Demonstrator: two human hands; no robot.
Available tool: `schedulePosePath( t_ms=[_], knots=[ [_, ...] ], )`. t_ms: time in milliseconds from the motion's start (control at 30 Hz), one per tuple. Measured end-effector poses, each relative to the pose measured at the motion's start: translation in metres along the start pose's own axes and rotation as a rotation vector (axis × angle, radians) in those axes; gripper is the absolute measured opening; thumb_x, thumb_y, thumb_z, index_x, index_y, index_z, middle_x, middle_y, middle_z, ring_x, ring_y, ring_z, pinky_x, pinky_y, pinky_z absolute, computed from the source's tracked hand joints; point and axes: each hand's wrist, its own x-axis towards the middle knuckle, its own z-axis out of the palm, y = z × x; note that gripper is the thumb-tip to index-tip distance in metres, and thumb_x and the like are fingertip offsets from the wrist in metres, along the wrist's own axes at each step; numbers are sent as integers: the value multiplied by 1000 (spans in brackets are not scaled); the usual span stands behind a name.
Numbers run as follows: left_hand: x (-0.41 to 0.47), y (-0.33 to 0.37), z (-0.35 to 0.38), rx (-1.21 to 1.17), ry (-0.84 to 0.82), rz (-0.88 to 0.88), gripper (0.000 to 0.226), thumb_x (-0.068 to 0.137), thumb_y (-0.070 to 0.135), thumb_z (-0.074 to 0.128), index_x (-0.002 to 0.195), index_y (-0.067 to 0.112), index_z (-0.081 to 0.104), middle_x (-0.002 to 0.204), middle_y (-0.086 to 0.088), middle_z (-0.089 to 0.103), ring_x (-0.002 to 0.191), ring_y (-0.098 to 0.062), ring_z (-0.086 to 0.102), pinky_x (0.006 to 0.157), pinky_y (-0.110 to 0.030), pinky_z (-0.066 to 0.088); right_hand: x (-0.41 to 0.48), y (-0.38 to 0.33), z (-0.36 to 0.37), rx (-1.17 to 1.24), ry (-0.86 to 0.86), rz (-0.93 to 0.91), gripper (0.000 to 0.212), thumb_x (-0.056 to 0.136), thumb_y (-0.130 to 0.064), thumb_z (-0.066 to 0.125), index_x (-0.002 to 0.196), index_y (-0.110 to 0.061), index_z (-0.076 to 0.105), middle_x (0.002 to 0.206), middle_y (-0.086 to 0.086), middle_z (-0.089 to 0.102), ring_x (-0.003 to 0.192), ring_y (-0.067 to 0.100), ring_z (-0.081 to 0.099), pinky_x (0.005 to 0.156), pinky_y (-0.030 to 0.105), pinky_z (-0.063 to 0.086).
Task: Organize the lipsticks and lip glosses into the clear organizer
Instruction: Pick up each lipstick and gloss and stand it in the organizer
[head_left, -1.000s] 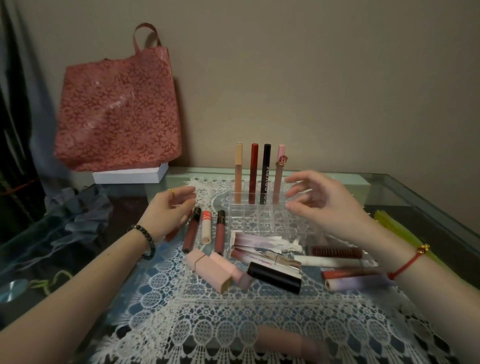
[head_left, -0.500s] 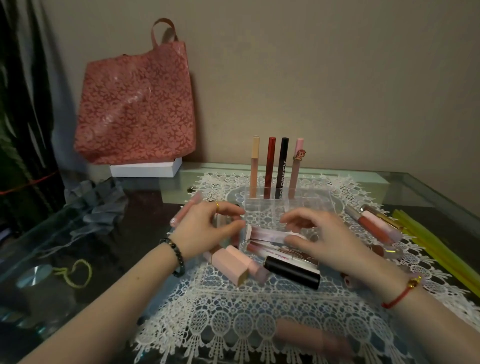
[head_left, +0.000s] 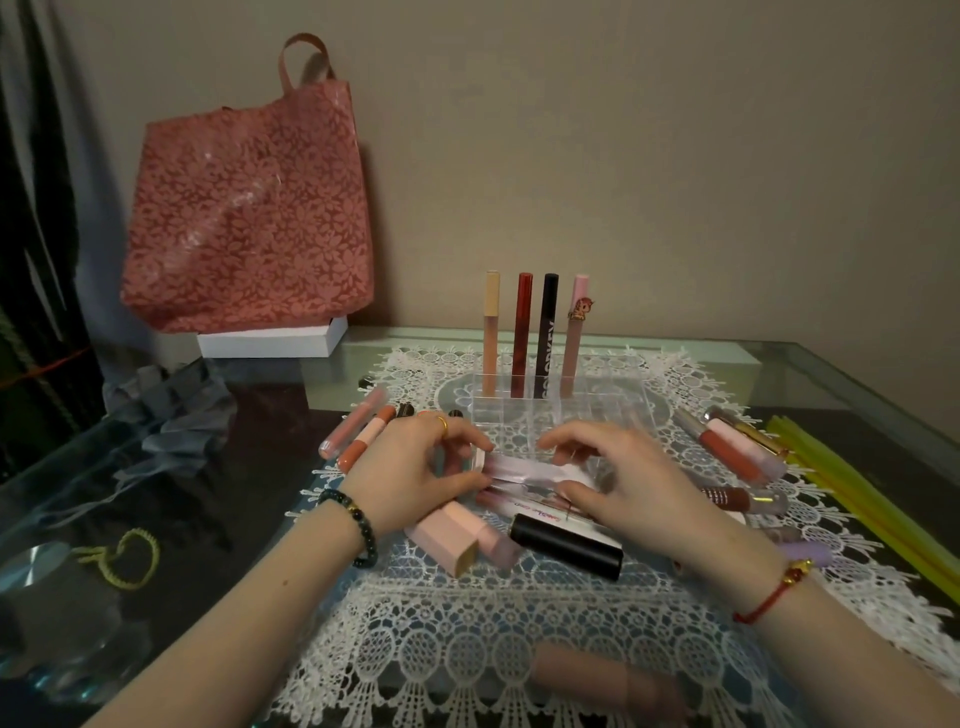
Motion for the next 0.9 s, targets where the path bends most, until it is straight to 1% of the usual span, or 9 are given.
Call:
schedulePosePath(
  t_ms=[67,133,200,333,433,567,667,767,900],
  knots=[
    [-1,2,-2,23,30,33,24,69,25,76,90,30,64,87,16,62,83,2,57,78,-2,36,-1,0,0,15,-2,3,40,79,-25,64,101,-52,43,92,-36,44,91,-21,39,72,4,31],
    [-1,4,-4,37,67,53,24,69,22,76,90,28,65,87,15,64,82,3,58,79,8,23,-1,0,-1,30,1,9,40,79,-26,65,102,-51,43,93,-34,45,92,-20,40,72,4,32],
    [0,7,-7,21,100,63,26,68,20,77,88,31,64,85,17,64,79,6,58,77,10,20,-1,0,-3,59,20,21,42,78,-25,66,104,-49,45,93,-32,48,91,-20,42,72,3,33],
    [3,9,-12,-114,180,67,32,65,17,77,85,36,62,82,21,63,79,14,55,68,2,36,-2,1,-15,233,135,54,46,72,-22,71,99,-50,48,95,-23,57,91,-13,51,77,5,42],
    [7,14,-13,-231,247,17,30,61,26,76,81,41,61,83,21,66,83,11,58,74,-2,41,-3,5,-28,410,262,64,44,68,-18,73,98,-45,55,93,-18,63,89,-5,58,78,10,47],
    [17,21,-9,-386,263,-37,28,57,28,75,81,36,64,87,23,68,87,5,61,82,-15,47,-4,11,-37,662,336,63,41,68,-3,72,100,-26,61,95,-8,66,87,4,65,73,13,51],
    [22,24,-2,-466,238,-66,31,55,31,73,84,33,65,89,20,69,90,2,62,84,-22,49,-6,11,-42,799,384,51,38,70,3,69,100,-19,62,90,-10,68,88,8,67,71,14,52],
    [25,25,4,-523,204,-81,32,55,32,74,86,31,66,91,18,69,90,-1,63,84,-24,50,-6,11,-45,872,439,89,37,69,-2,68,101,-18,61,94,-10,69,92,9,66,72,16,53],
    [24,26,9,-573,137,-77,34,52,44,71,85,34,67,90,16,71,88,-2,65,84,-30,51,-7,7,-47,984,448,131,43,64,-11,67,106,-13,59,95,-3,70,91,12,67,71,20,54]
  ],
)
